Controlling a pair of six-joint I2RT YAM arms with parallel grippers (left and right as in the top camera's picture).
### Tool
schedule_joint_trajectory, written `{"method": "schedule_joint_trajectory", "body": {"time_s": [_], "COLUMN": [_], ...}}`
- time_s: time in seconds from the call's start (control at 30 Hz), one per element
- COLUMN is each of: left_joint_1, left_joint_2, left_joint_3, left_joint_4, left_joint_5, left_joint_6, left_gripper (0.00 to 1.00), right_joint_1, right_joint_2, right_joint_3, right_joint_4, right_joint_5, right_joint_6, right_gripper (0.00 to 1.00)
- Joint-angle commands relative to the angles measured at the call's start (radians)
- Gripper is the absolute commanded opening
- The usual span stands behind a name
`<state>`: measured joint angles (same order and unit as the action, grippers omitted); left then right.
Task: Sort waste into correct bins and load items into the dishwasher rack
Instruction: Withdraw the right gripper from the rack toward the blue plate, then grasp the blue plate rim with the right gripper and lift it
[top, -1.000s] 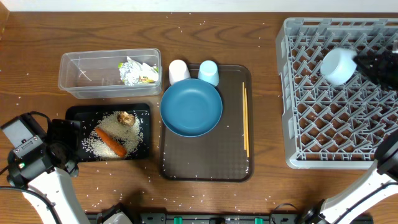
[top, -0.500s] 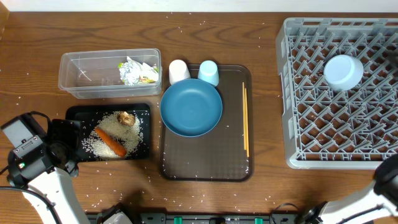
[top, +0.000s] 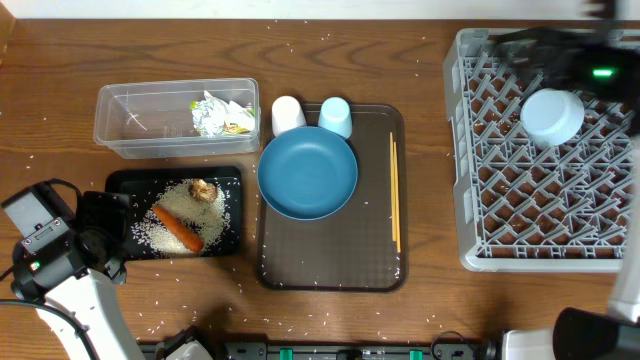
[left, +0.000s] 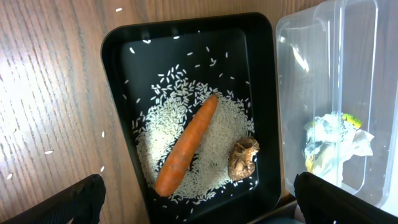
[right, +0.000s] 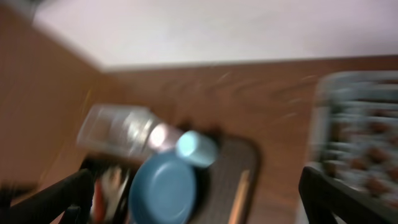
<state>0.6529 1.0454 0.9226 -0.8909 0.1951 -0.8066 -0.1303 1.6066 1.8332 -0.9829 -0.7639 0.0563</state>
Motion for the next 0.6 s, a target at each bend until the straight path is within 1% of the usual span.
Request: {"method": "schedule_joint_trajectory", "body": {"time_s": [0.0,0.07,0.13,0.23,0.37,0.47,0.57], "left_joint_1": [0.003,0.003,0.003,0.003,0.003,0.003,0.003], "left_joint_2": [-0.001,-0.001,-0.001,-0.001,-0.001,-0.001,-0.001], "left_joint_3": [0.011,0.011,0.011,0.011,0.011,0.011,0.011], "left_joint_4": [-0.002,-0.002,-0.002,-0.002,-0.002,-0.002,-0.002], "left_joint_5": [-0.016,-0.016,-0.016,-0.016,-0.016,-0.016,-0.016], "left_joint_6": [0.013,0.013,0.013,0.013,0.013,0.013,0.013], "left_gripper": [0.98,0.98,0.98,0.98,0.98,0.98,0.98], "right_joint_1": [0.180,0.285,0.402,0.568,0.751,0.856,0.933], "right_joint_2": [0.044,0.071,0.105,0.164,0.274,0.366,0.438], "right_joint_3": [-0.003,-0.003,-0.003,-0.003,-0.003,-0.003,-0.003], "right_joint_4": [-0.031,-0.049,-0.064,-0.085,-0.110,-0.108,-0.106], "right_joint_5": [0.133,0.229,0.343,0.531,0.769,0.786,0.782], "right_joint_6": [-0.062,-0.062,-0.061,-0.043,0.086,0.125,0.134], "right_gripper": [0.97,0.92,0.90,0.91,0.95,0.95,0.97]}}
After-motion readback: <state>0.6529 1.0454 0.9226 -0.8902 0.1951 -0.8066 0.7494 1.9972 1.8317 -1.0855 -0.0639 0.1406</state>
